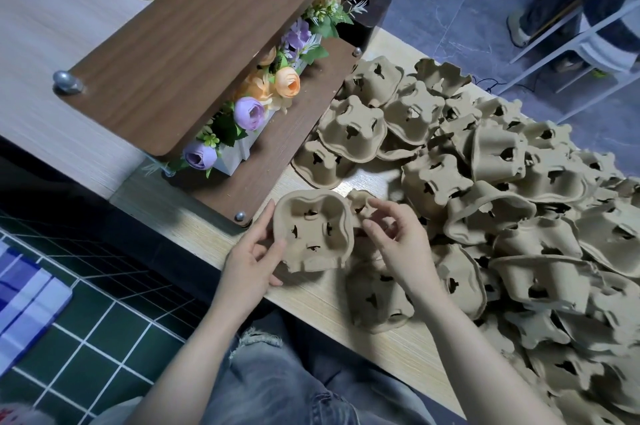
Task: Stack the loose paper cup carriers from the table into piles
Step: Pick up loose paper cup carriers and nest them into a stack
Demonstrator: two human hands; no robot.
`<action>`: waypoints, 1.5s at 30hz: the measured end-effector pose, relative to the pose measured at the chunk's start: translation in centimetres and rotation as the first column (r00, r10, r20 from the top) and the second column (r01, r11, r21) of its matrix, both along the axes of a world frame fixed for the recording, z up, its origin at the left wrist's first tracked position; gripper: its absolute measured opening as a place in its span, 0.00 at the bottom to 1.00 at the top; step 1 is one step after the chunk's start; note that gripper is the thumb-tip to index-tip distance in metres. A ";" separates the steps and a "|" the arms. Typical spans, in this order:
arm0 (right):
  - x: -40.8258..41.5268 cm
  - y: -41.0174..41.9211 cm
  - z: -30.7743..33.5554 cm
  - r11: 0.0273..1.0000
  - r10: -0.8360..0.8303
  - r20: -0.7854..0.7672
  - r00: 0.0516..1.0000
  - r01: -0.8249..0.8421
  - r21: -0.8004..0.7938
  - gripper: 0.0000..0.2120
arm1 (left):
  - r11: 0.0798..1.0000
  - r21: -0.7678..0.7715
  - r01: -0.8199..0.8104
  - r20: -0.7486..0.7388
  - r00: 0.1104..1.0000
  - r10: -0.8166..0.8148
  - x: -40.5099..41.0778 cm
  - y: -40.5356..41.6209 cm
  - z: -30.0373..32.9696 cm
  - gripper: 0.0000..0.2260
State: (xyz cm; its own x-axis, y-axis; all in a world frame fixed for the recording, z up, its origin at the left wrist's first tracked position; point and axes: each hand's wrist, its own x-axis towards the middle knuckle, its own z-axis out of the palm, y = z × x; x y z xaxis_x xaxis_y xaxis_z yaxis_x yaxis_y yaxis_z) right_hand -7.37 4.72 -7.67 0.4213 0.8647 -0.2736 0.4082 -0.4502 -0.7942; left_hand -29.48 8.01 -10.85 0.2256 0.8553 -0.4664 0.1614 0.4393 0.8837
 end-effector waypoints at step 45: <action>2.4 0.8 3.9 0.979 0.133 0.441 0.888 -0.049 -0.197 0.13 | 1.000 -0.001 -0.018 -0.019 1.000 0.018 -0.8 1.1 0.3 0.28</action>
